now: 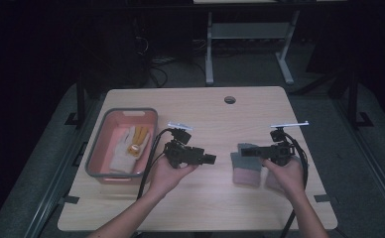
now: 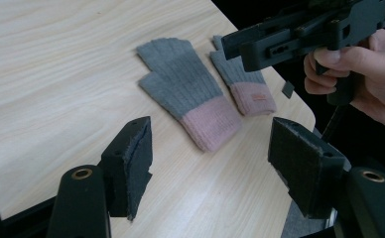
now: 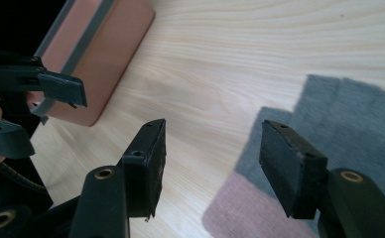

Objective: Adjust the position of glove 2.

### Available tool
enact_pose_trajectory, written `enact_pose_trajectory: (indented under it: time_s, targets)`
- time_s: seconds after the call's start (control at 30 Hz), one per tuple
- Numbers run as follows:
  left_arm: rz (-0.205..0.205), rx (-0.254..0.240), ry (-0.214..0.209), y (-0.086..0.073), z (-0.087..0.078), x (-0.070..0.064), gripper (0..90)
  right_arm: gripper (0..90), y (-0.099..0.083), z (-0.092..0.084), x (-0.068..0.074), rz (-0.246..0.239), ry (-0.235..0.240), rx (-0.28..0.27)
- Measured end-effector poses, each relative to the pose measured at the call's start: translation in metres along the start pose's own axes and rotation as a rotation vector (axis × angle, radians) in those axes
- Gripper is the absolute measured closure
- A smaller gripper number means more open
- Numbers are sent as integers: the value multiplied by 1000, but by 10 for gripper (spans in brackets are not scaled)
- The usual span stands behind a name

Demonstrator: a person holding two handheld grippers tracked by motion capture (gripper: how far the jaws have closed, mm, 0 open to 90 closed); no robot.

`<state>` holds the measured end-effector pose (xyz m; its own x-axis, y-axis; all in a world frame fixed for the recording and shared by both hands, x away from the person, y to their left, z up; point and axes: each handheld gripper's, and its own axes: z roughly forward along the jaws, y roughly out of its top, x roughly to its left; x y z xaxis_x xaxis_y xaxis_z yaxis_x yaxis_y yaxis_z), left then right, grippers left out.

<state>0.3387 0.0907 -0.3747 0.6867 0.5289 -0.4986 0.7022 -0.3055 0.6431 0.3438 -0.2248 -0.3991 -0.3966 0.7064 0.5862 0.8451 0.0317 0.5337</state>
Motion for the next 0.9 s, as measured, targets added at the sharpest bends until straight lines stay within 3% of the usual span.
enact_pose_trajectory:
  time_s: [0.4, 0.9]
  targets:
    - [22, 33, -28, -6, 28, -9, 327, 419, -12, -10, -12, -11, -31, 12]
    - [16, 33, -60, -14, 46, -12, 308, 422, -37, -37, -32, -37, -148, -22]
